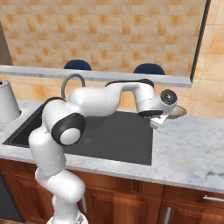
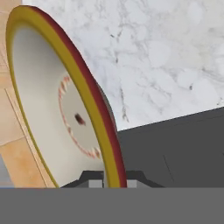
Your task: Rinse each bowl for a few seconds and place them down in the sink or on the counter.
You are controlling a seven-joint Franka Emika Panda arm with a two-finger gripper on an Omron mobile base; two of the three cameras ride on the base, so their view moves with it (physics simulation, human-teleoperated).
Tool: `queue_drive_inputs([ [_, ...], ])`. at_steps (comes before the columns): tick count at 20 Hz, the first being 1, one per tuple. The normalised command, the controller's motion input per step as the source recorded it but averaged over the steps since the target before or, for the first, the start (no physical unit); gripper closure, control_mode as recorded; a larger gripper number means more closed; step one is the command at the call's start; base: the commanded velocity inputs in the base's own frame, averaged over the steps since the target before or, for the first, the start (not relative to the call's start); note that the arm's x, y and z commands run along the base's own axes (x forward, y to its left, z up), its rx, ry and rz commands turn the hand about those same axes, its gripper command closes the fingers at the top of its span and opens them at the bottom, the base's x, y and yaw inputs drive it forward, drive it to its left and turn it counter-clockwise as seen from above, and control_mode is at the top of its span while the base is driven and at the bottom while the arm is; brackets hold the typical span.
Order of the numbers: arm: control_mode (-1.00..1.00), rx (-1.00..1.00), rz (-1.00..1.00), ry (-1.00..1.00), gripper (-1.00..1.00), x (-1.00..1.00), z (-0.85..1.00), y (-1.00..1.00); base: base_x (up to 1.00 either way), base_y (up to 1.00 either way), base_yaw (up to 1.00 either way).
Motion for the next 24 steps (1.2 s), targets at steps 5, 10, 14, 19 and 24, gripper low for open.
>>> queue_drive_inputs([
  [5, -1.0, -0.16, 0.27, -0.01, 1.0, -0.12, 0.2, 0.72, 0.0, 0.0, 0.0],
  [10, -1.0, -0.06, 0.31, 0.04, 1.0, 0.0, 0.13, 0.64, 0.0, 0.0, 0.0],
  [14, -1.0, -0.02, 0.32, 0.06, 1.0, 0.0, 0.04, 0.64, 0.0, 0.0, 0.0],
  [19, -1.0, -0.05, 0.3, 0.03, 1.0, -0.05, 0.0, 0.7, 0.0, 0.0, 0.0],
  [24, -1.0, -0.06, 0.28, 0.01, 1.0, -0.13, 0.0, 0.74, 0.0, 0.0, 0.0],
])
